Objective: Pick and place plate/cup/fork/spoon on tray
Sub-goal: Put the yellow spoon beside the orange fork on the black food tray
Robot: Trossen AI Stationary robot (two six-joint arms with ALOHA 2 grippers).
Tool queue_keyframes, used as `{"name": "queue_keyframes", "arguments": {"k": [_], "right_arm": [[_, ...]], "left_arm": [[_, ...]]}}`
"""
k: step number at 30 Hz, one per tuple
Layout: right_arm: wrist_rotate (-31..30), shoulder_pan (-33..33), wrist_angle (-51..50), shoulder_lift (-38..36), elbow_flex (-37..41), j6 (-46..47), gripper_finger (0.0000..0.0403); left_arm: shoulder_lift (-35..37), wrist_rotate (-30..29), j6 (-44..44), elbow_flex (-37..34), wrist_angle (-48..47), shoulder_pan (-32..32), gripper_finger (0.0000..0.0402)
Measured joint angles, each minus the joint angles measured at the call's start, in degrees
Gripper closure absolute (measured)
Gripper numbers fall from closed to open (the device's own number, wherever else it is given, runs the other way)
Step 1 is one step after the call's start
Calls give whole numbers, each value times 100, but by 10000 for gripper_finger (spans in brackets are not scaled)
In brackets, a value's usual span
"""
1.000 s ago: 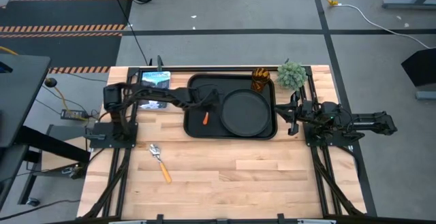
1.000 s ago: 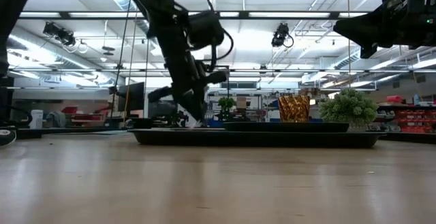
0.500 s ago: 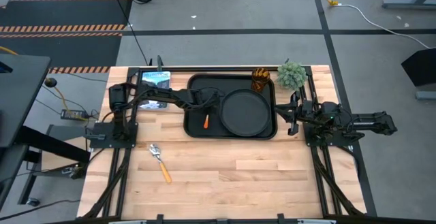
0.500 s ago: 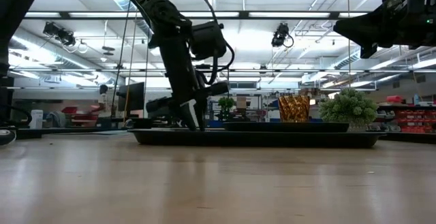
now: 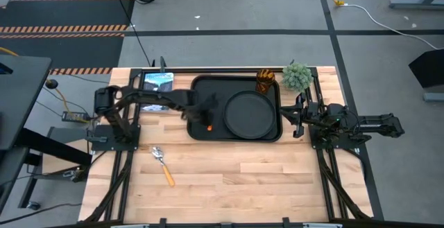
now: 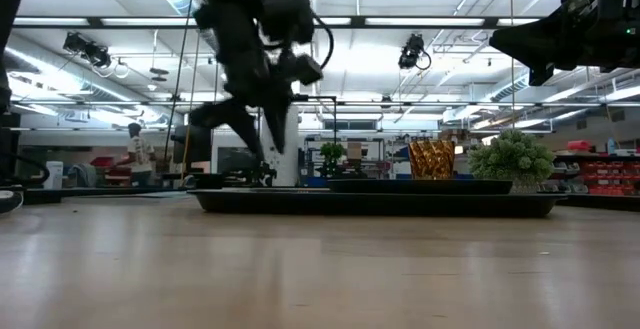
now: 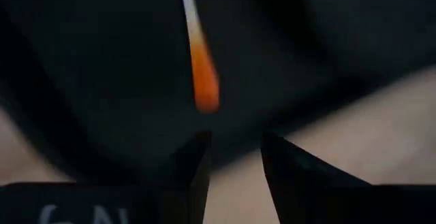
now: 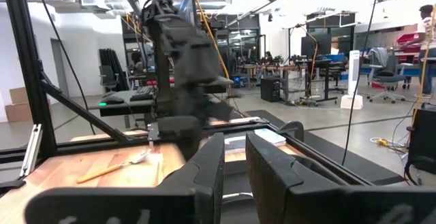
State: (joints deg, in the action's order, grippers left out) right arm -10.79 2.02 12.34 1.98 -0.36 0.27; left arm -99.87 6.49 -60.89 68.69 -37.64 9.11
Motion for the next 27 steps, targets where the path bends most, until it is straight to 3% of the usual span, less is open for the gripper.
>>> {"name": "queue_keyframes", "arguments": {"k": [10, 22, 27], "right_arm": [[-2, 0, 0, 0, 0, -1, 334], [-2, 0, 0, 0, 0, 0, 334], [-2, 0, 2, 0, 0, 0, 334]], "left_arm": [[100, 784, -937, -2, -2313, -1522, 291], [100, 723, -2731, -17, -2418, -3007, 343], [196, 483, -3416, -523, -2550, -3372, 377]]}}
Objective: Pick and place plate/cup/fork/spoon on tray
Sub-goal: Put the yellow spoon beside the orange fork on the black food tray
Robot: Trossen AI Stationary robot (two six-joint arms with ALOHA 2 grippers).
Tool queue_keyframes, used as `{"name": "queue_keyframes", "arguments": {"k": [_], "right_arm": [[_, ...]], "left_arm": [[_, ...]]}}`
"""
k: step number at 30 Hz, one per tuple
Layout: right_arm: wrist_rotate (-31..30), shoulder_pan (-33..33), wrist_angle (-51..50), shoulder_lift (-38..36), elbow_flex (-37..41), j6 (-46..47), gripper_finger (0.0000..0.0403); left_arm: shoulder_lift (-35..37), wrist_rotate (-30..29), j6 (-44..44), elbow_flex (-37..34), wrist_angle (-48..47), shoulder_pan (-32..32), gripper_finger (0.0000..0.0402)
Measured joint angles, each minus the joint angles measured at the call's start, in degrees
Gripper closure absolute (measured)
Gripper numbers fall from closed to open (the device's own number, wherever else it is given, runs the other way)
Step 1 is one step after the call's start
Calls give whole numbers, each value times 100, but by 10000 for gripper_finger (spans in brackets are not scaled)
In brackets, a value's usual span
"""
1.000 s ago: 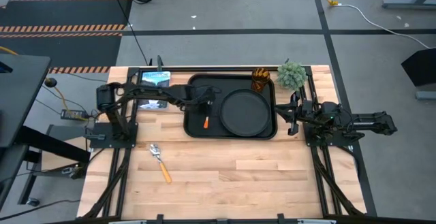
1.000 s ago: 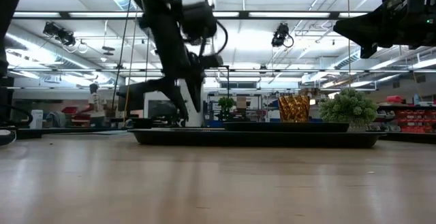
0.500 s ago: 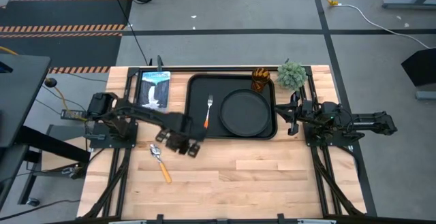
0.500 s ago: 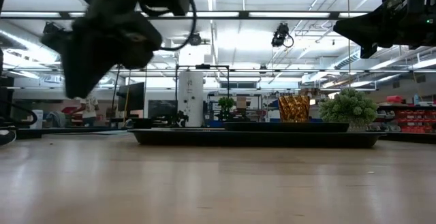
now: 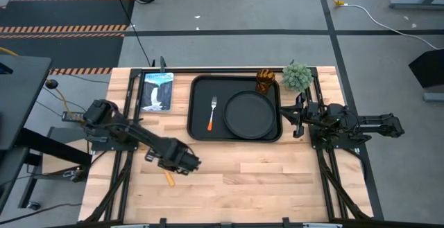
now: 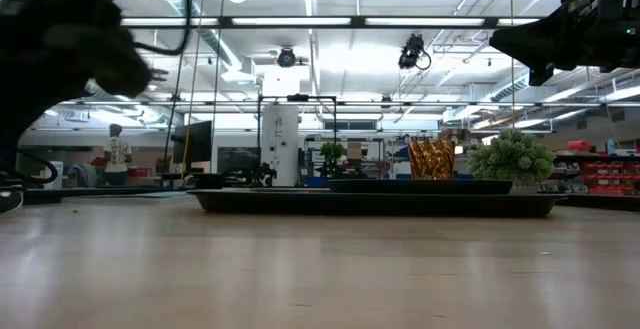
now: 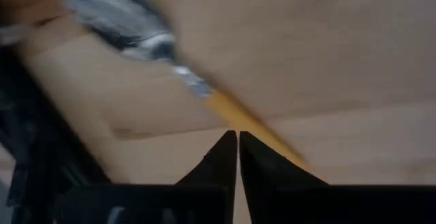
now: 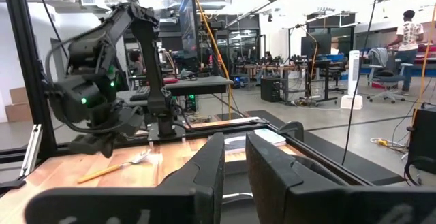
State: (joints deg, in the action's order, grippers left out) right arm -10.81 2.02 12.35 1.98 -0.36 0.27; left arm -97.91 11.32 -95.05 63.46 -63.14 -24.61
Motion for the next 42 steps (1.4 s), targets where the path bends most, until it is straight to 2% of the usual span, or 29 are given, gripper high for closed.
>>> {"name": "queue_keyframes", "arguments": {"k": [3, 6, 10, 13, 16, 20, 27, 31, 36, 42], "right_arm": [[0, 0, -2, 0, 0, 0, 334], [1, -1, 0, 0, 0, -1, 334], [2, -1, -2, 0, -1, 0, 334], [0, 0, -2, 0, 0, 0, 334], [0, 0, -2, 0, 0, 0, 334], [0, -1, -2, 0, 0, 0, 334], [1, 0, -2, 0, 0, -2, 334], [0, 0, -2, 0, 0, 0, 334], [0, -1, -2, 0, 0, 0, 334], [0, -2, -2, 0, 0, -1, 334]], "left_arm": [[182, 6, -543, -504, 63, -198, 395], [555, -105, -1274, -894, 196, -399, 393], [1070, -886, -2152, -1320, 788, -738, 383], [1266, -1501, -2963, -1478, 835, -1030, 382], [1250, -1700, -3358, -1519, 872, -1261, 371], [1093, -1718, -3490, -1519, 1174, -1328, 326], [749, -1568, -3604, -1514, 1428, -1219, 213], [631, -1548, -3610, -1512, 1624, -1151, 180], [408, -1425, -3609, -1500, 1858, -1144, 200], [361, -1413, -3568, -1490, 1963, -1193, 276]]}}
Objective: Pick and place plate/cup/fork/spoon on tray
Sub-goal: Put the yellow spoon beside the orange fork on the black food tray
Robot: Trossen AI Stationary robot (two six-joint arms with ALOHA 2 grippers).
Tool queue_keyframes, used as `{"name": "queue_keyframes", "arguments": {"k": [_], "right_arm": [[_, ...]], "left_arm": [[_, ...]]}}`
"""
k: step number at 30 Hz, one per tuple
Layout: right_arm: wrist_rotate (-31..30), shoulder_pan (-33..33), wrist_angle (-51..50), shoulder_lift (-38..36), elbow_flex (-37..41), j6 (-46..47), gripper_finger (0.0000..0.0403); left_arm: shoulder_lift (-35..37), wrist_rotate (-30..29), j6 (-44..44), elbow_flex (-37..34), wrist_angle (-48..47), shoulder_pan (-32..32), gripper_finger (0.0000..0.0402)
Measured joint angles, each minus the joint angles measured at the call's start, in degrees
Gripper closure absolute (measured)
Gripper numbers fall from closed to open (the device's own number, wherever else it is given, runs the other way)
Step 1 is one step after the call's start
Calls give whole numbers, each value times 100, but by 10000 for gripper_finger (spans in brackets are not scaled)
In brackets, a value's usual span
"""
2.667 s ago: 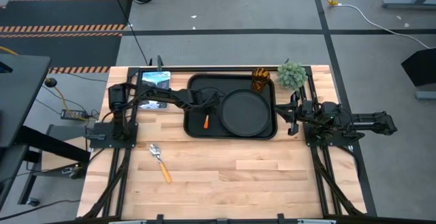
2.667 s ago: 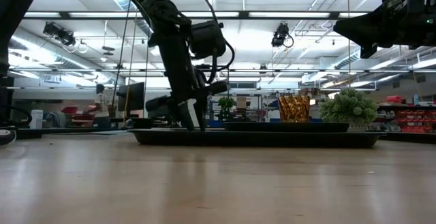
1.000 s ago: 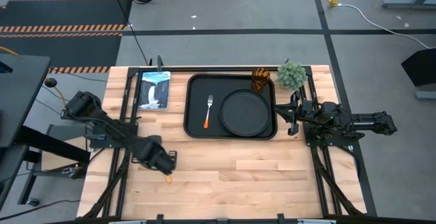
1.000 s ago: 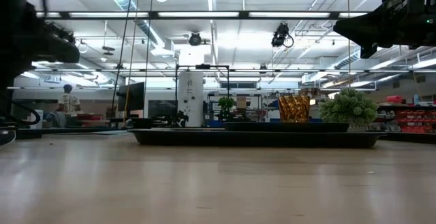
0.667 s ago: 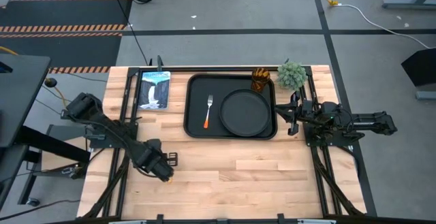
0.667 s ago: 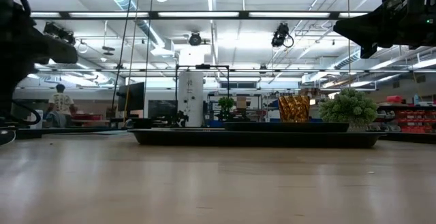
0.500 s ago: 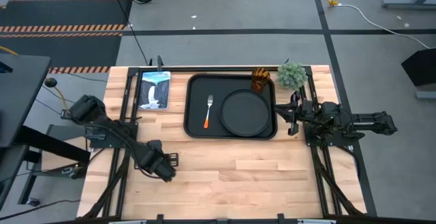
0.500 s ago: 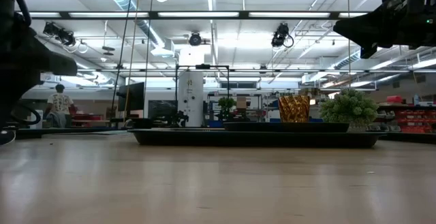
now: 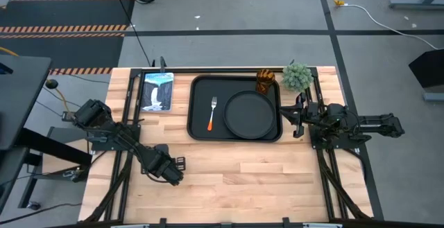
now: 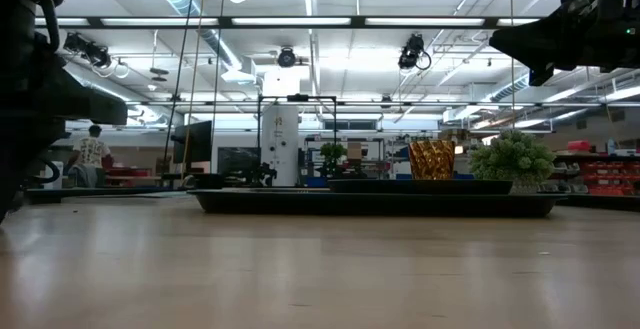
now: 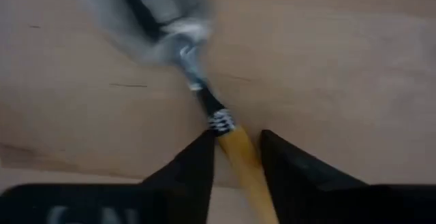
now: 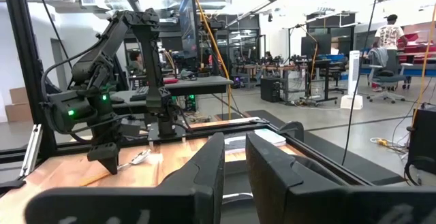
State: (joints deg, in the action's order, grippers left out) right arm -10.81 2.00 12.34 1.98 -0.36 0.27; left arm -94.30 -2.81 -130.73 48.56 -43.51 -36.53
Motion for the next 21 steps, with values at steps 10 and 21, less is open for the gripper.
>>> {"name": "queue_keyframes", "arguments": {"k": [10, 21], "right_arm": [[0, 0, 0, 0, 0, 1, 334], [0, 2, 0, 0, 0, 1, 334]], "left_arm": [[55, -37, 237, -11, 20, 0, 352], [528, -626, 852, -13, -39, 678, 336]]}}
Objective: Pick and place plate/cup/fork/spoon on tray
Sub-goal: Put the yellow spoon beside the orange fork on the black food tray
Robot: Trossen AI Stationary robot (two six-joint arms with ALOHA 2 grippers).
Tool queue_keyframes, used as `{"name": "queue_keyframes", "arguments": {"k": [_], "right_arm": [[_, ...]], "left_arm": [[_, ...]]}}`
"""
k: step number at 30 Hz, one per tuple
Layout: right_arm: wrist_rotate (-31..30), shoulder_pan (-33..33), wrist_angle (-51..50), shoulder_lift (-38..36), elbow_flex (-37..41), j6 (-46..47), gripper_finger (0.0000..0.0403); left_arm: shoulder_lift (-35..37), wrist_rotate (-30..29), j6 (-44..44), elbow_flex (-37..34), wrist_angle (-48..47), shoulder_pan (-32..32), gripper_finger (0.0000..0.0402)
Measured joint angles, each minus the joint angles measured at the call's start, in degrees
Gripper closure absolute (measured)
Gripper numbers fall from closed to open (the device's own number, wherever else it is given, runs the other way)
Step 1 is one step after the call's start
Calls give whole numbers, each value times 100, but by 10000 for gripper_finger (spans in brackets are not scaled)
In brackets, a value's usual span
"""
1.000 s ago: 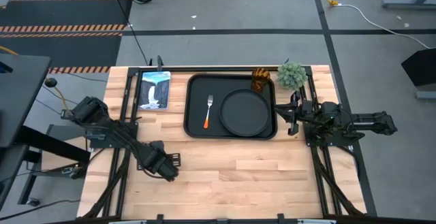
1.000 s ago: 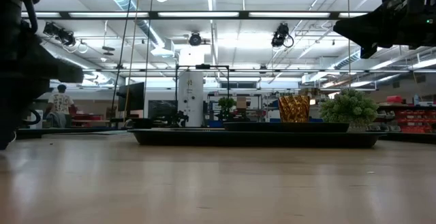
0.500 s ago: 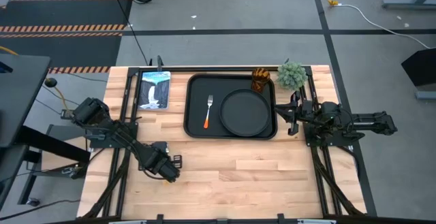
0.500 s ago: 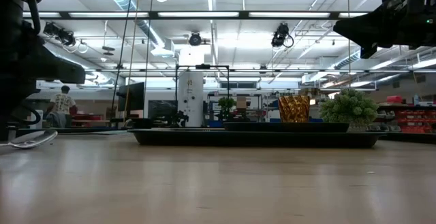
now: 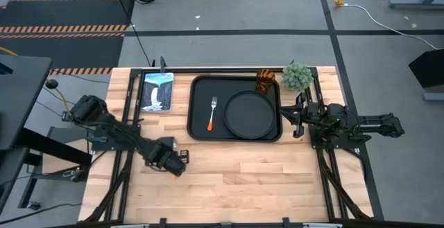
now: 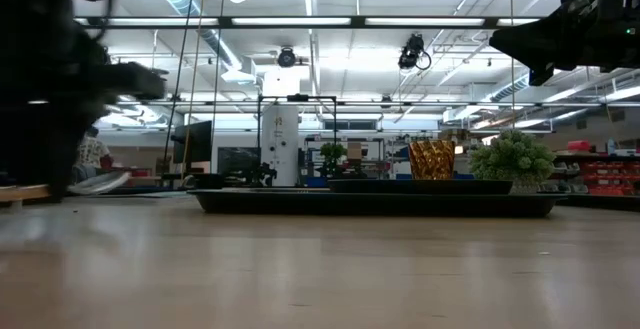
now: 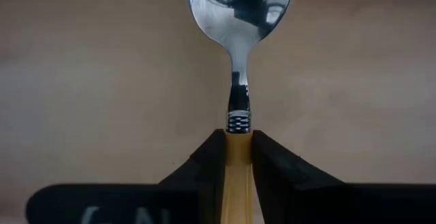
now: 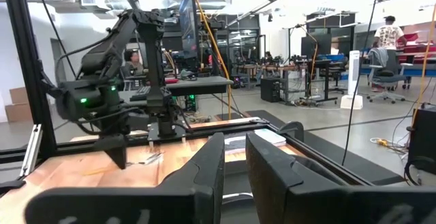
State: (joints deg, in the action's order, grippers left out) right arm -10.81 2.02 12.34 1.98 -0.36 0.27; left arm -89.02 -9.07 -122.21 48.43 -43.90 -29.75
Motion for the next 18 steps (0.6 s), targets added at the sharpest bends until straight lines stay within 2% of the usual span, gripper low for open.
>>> {"name": "queue_keyframes", "arguments": {"k": [5, 12, 14, 18], "right_arm": [[0, 0, 1, 0, -1, -1, 334], [0, -1, 1, 0, 0, -1, 334], [0, 0, 0, 0, 0, -2, 334], [0, -2, 0, 0, 0, 0, 334]], "left_arm": [[43, -356, 1356, 311, -161, 897, 344], [47, -996, 3513, 827, -186, 2502, 335], [51, -1009, 4036, 858, -31, 2994, 334], [0, -578, 5011, 843, 807, 3820, 333]]}}
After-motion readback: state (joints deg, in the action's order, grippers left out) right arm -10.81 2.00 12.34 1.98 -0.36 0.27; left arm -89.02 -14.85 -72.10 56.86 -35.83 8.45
